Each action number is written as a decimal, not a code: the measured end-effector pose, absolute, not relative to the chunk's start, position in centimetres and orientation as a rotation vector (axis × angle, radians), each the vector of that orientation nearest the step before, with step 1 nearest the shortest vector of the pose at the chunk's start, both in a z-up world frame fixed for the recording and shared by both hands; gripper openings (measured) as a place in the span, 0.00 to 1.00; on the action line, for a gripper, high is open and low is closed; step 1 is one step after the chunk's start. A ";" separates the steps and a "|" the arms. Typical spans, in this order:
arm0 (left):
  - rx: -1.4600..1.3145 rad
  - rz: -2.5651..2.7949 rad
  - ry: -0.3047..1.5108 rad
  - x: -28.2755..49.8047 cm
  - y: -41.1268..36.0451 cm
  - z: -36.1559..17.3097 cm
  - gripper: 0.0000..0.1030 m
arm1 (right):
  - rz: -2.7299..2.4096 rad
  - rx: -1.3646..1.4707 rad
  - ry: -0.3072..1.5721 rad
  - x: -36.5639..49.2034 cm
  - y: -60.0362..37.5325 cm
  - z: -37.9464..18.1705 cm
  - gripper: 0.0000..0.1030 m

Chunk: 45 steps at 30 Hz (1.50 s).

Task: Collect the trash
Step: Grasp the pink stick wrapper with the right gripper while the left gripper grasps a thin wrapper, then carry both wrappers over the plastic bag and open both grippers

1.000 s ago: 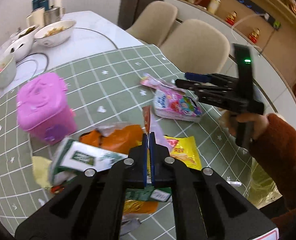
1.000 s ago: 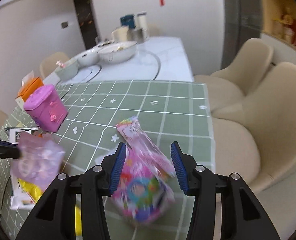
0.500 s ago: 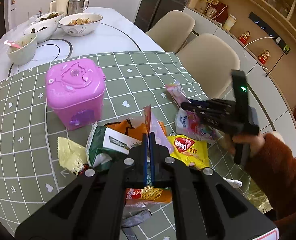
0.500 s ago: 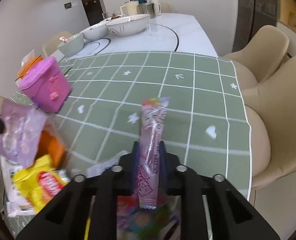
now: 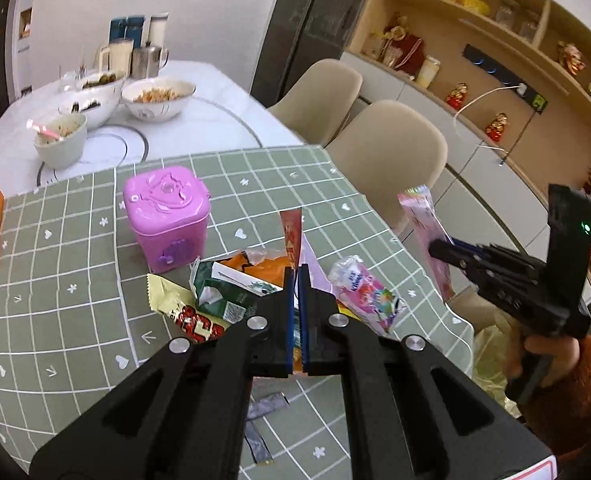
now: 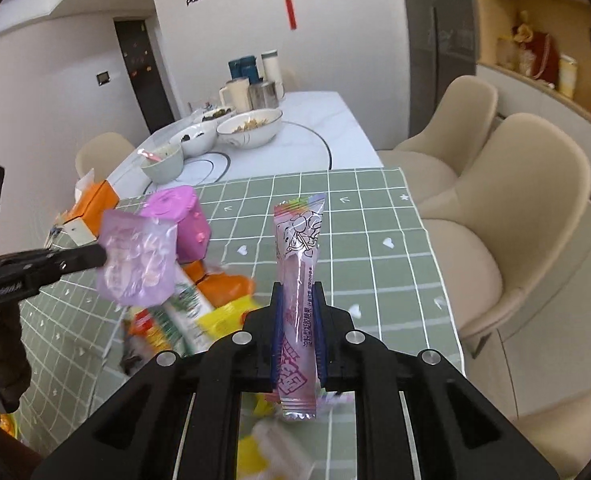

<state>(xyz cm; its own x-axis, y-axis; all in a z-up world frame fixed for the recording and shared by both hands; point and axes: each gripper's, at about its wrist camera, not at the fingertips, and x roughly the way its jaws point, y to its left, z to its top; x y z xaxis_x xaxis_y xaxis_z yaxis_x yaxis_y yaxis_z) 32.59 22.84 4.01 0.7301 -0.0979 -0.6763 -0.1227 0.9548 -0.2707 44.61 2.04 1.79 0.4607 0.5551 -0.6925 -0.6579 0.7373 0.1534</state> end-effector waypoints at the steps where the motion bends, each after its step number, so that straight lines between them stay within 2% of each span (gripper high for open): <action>1: -0.298 0.011 0.748 32.2 22.5 4.3 0.02 | 0.741 -0.142 0.791 43.7 1.6 2.1 0.14; 10: -0.211 -0.079 0.674 28.0 17.8 7.9 0.02 | 0.664 -0.116 0.717 35.2 -3.1 4.5 0.14; 19: -0.185 -0.249 0.644 26.0 11.4 9.8 0.02 | 0.528 -0.041 0.686 30.2 -10.2 5.7 0.14; 34: -0.191 -0.496 0.718 28.5 -1.8 8.3 0.02 | 0.234 0.048 0.650 26.1 -26.7 6.0 0.14; 45: -0.166 -0.679 0.802 31.6 -13.6 4.2 0.02 | 0.111 0.088 0.646 25.7 -35.6 5.6 0.14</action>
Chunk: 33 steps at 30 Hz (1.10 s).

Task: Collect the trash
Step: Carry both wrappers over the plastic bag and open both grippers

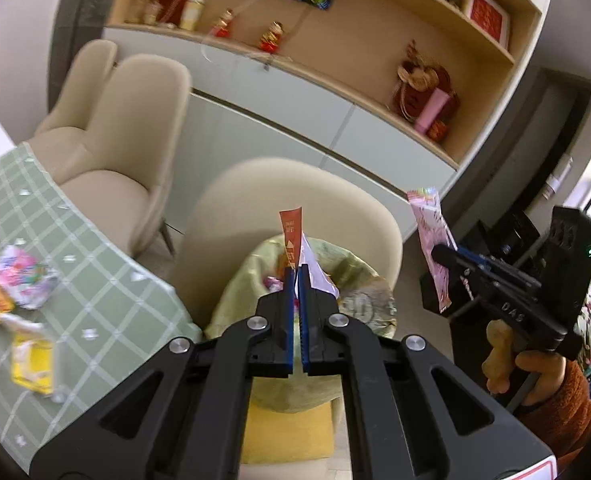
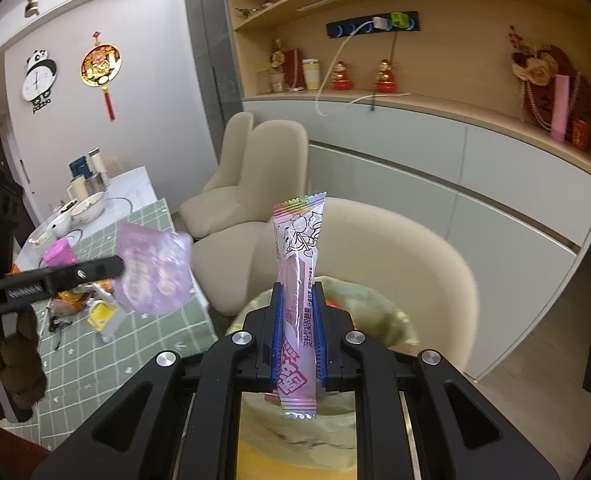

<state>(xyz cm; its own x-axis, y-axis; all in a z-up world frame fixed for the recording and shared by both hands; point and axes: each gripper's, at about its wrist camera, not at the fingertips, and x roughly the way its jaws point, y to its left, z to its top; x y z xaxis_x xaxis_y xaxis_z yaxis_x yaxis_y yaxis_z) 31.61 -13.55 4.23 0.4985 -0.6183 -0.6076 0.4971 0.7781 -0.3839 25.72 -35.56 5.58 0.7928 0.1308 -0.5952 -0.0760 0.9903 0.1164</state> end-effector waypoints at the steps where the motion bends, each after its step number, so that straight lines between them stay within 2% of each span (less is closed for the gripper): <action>1: -0.164 -0.686 0.813 31.9 -14.4 3.8 0.02 | 0.110 0.087 0.648 25.8 -36.1 5.5 0.14; 8: -0.112 -0.733 0.883 33.9 -21.0 -0.1 0.02 | 0.122 0.100 0.676 26.8 -38.4 3.9 0.14; 15: -0.080 -0.723 0.974 35.3 -23.7 -3.2 0.03 | 0.148 0.141 0.714 28.3 -39.6 1.8 0.14; 16: -0.084 -0.722 0.982 35.4 -23.6 -3.3 0.08 | 0.154 0.151 0.722 28.5 -39.7 1.5 0.14; 17: -0.089 -0.715 0.987 35.5 -23.4 -3.4 0.18 | 0.159 0.156 0.730 28.8 -39.7 1.2 0.14; 20: -0.104 -0.659 0.985 35.6 -21.8 -3.0 0.27 | 0.182 0.158 0.750 29.6 -39.2 0.2 0.14; 27: -0.096 -0.512 0.956 34.4 -16.4 -1.4 0.33 | 0.267 0.135 0.826 32.5 -36.1 -2.9 0.14; 33: -0.127 -0.424 0.948 32.9 -12.5 -0.8 0.35 | 0.248 0.081 1.008 35.3 -34.4 -8.2 0.14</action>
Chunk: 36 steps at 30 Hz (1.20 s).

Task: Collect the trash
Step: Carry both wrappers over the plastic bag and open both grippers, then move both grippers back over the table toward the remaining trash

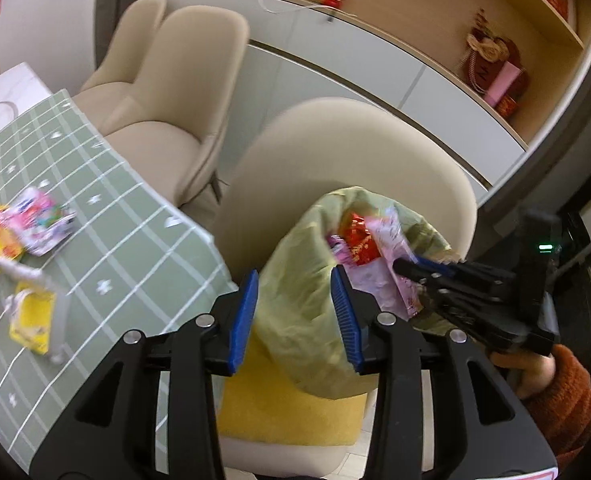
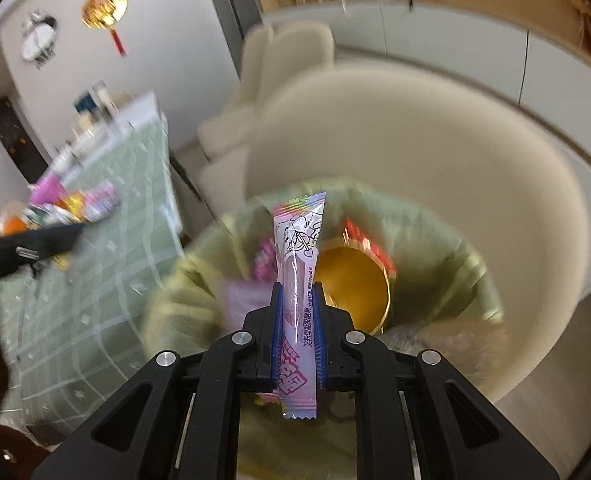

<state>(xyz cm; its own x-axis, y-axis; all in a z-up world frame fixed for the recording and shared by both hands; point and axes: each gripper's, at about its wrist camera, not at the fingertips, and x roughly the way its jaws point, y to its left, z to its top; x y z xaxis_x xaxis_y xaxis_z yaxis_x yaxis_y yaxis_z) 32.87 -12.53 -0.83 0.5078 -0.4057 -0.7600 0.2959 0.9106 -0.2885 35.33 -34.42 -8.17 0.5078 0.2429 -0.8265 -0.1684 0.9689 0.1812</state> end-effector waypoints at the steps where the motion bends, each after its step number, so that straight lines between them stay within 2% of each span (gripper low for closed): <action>1: -0.129 -0.415 0.944 32.7 -12.2 -0.7 0.35 | 0.232 0.075 1.034 35.5 -34.5 -8.9 0.14; 4: -0.128 -0.386 0.925 32.0 -10.6 -0.3 0.36 | 0.197 0.074 1.083 36.0 -34.9 -10.5 0.14; 8: -0.144 -0.360 0.937 31.8 -9.1 -0.5 0.39 | 0.196 0.094 1.050 35.3 -34.7 -10.1 0.16; 11: -0.156 -0.337 0.948 31.6 -7.3 -0.8 0.40 | 0.167 0.094 1.006 34.5 -34.8 -9.5 0.33; 12: -0.159 -0.330 0.950 31.4 -6.6 -0.9 0.40 | 0.157 0.102 0.986 34.0 -34.7 -9.0 0.33; 23: -0.238 -0.193 0.922 29.5 4.4 -0.8 0.41 | 0.125 0.107 0.847 31.0 -32.4 -2.6 0.33; 36: -0.324 0.011 0.828 26.3 19.1 0.7 0.41 | 0.467 0.033 0.754 35.0 -15.7 0.5 0.33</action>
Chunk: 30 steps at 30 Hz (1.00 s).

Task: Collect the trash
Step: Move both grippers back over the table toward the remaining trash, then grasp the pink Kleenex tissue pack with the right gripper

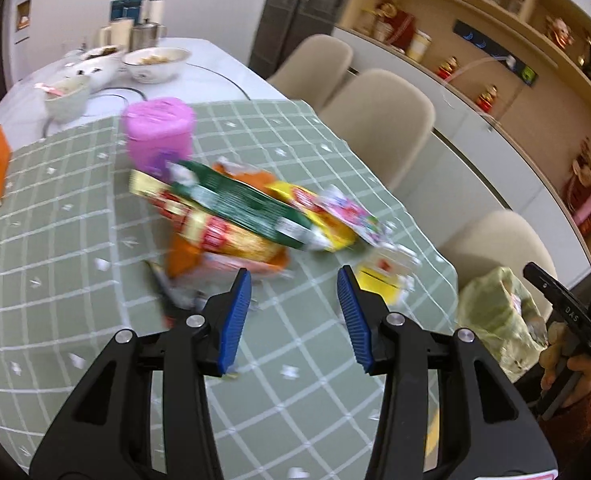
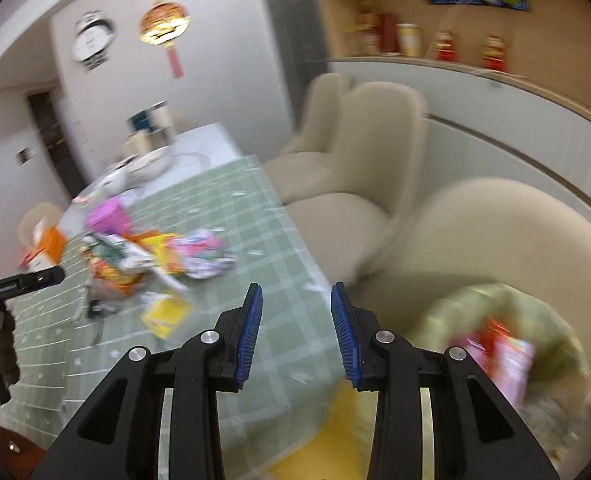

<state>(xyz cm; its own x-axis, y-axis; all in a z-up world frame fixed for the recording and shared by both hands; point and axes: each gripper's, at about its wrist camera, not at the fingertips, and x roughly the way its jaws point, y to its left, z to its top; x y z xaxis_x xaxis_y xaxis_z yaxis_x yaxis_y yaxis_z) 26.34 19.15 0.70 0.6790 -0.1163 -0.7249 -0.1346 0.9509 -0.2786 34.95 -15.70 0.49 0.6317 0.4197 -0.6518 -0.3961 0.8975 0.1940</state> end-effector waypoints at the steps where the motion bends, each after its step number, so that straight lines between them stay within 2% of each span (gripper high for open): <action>1: -0.327 0.019 0.821 26.3 20.2 0.8 0.42 | 0.494 0.021 0.758 35.5 -14.5 0.4 0.33; 8: -0.374 0.024 0.817 26.9 22.9 0.5 0.42 | 0.690 -0.122 0.839 41.2 -6.8 -1.9 0.33; 14: -0.354 -0.005 0.871 27.7 21.8 -0.9 0.42 | 0.799 -0.188 0.920 46.9 -2.4 -5.7 0.34; 20: -0.324 0.001 0.914 28.9 21.6 -2.0 0.42 | 0.840 -0.168 0.996 51.7 0.2 -9.4 0.40; 24: -0.341 0.038 0.960 28.8 23.0 -3.7 0.42 | 0.879 -0.187 1.019 52.4 1.6 -10.9 0.40; 30: -0.373 0.113 0.985 27.5 25.3 -4.8 0.42 | 0.891 -0.287 0.945 51.3 2.9 -11.1 0.41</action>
